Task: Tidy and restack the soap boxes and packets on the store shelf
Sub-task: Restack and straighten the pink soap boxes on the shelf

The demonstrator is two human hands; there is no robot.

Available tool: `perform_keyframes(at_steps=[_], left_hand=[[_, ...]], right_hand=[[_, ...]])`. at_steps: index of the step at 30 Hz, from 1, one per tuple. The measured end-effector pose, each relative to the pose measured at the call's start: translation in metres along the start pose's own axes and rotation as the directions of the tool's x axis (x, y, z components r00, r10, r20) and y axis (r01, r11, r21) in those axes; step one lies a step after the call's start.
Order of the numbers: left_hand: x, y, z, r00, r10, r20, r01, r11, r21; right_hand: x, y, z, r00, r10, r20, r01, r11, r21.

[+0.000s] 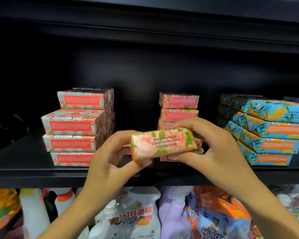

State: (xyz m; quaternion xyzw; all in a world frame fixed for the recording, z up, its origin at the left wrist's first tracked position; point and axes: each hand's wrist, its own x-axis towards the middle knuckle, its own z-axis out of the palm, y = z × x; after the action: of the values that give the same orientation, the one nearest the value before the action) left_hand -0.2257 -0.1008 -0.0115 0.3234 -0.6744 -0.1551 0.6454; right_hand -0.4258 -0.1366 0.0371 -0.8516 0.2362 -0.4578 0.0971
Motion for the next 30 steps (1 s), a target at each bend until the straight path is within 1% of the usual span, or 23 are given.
perform_keyframes(at_steps=[3,5,7,10,13,16,19,22,25,28,30], left_hand=[[0.003,0.001,-0.002,0.999,-0.029,0.021,0.03,0.999,-0.026],[0.004,0.004,-0.002,0.994,-0.106,0.039,0.109,0.991,-0.083],[0.005,0.007,-0.003,0.986,-0.153,0.065,0.158,0.984,-0.081],[0.005,0.008,-0.003,0.987,-0.143,0.071,0.143,0.99,0.003],[0.002,0.01,-0.004,0.998,-0.062,0.026,0.059,0.991,0.118],[0.003,0.011,-0.007,0.996,0.083,0.028,-0.088,0.947,0.308],[0.005,0.008,-0.004,0.976,0.214,0.052,-0.217,0.897,0.386],[0.003,0.004,0.002,0.952,0.296,0.08,-0.302,0.855,0.421],[0.001,0.002,0.006,0.953,0.291,0.084,-0.299,0.856,0.421],[0.001,0.0,0.007,0.962,0.264,0.077,-0.271,0.864,0.424],[0.0,0.0,0.006,0.98,0.195,0.048,-0.197,0.892,0.406]], right_hand=[[-0.004,-0.001,0.006,0.977,-0.183,-0.108,0.167,0.976,-0.138],[-0.006,0.002,0.01,0.938,-0.315,-0.146,0.274,0.929,-0.25],[-0.009,0.008,0.012,0.903,-0.402,-0.151,0.346,0.89,-0.298],[-0.01,0.014,0.012,0.894,-0.44,-0.088,0.395,0.865,-0.309],[-0.011,0.018,0.006,0.929,-0.371,-0.011,0.35,0.885,-0.306],[-0.013,0.014,-0.004,0.979,-0.204,0.008,0.202,0.962,-0.182],[-0.014,0.009,-0.008,0.998,-0.061,-0.018,0.06,0.997,-0.046],[-0.011,0.007,-0.005,1.0,-0.003,0.003,0.003,0.999,-0.046],[-0.008,0.006,-0.003,0.999,-0.017,0.027,0.02,0.993,-0.117],[-0.008,0.005,-0.001,1.0,-0.028,0.007,0.028,0.995,-0.093],[-0.011,0.004,0.002,0.997,-0.077,-0.03,0.074,0.993,-0.097]])
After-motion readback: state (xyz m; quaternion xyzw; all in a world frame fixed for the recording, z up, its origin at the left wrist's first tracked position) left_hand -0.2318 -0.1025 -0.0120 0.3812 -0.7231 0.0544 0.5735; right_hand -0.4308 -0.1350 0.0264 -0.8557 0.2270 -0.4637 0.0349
